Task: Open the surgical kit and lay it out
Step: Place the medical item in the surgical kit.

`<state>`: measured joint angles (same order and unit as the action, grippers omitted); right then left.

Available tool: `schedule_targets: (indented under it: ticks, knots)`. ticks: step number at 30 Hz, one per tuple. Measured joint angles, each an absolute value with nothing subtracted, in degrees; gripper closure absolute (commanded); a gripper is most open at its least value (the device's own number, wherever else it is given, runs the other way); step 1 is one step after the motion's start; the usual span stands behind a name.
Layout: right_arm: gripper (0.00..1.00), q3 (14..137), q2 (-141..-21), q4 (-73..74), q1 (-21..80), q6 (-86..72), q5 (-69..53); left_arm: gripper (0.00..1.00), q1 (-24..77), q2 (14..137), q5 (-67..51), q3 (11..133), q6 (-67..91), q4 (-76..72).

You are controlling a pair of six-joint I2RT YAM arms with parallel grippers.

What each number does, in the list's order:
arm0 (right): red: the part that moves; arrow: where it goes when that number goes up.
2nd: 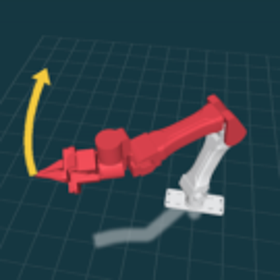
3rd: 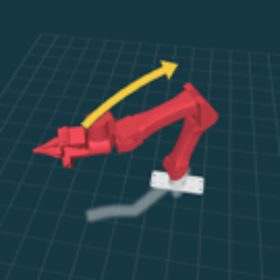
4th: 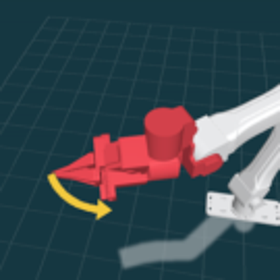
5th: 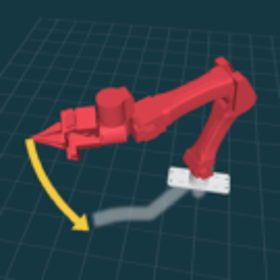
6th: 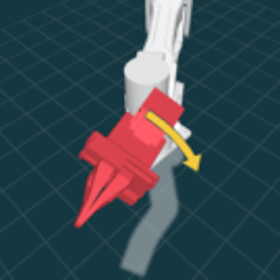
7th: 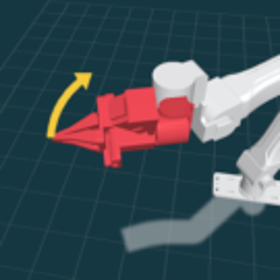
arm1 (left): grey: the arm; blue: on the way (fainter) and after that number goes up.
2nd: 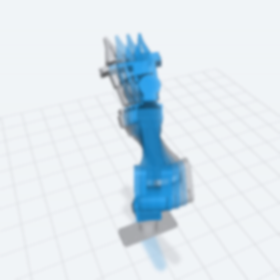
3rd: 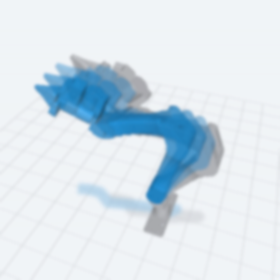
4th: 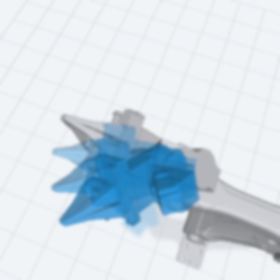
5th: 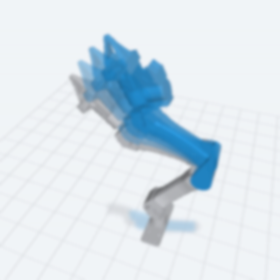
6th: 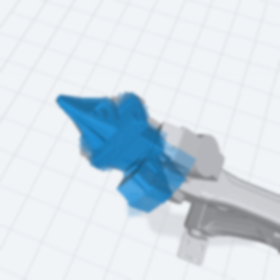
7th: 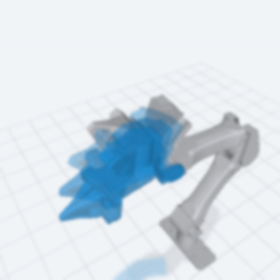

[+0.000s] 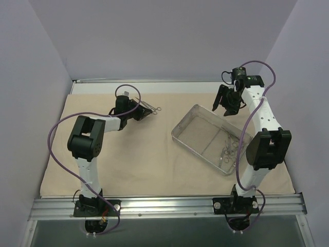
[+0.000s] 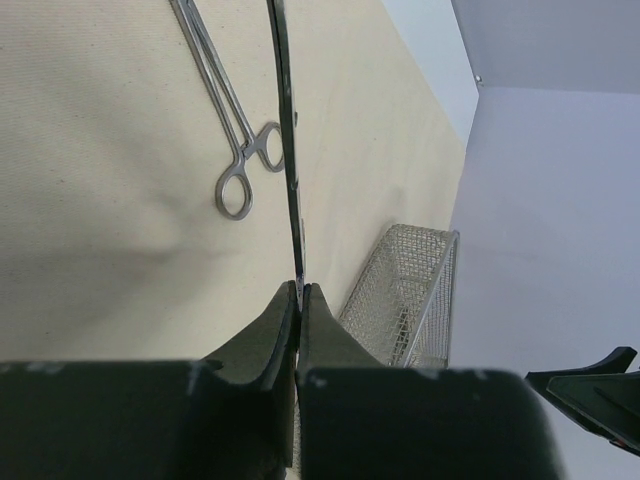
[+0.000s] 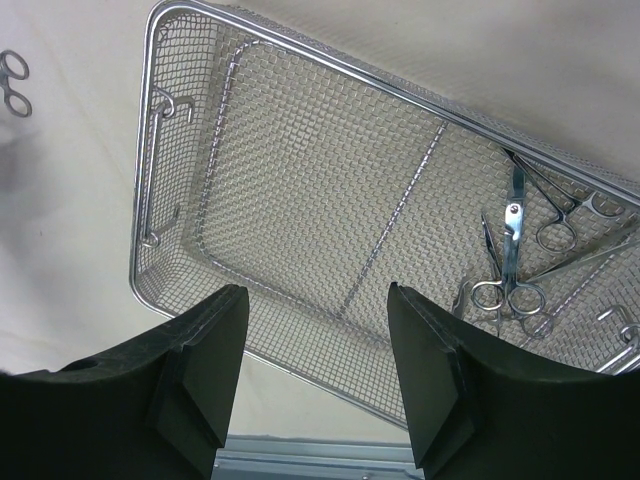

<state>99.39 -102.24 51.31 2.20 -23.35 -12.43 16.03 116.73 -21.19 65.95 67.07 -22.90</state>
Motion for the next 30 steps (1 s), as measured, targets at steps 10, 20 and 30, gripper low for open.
schedule_targets:
  ticks: [10,20,30]
  knots:
    - [0.42,98.9,-102.2,51.2,1.5,-22.9,-13.1,0.98,15.9,118.6,-21.5,65.8,66.3,-21.7]
    - [0.42,98.7,-102.2,50.8,1.1,-22.9,-13.9,0.98,15.6,121.7,-21.9,67.4,66.4,-20.8]
    - [0.41,98.4,-102.2,50.6,0.7,-22.9,-14.0,0.81,15.2,121.9,-21.9,67.5,66.4,-20.1]
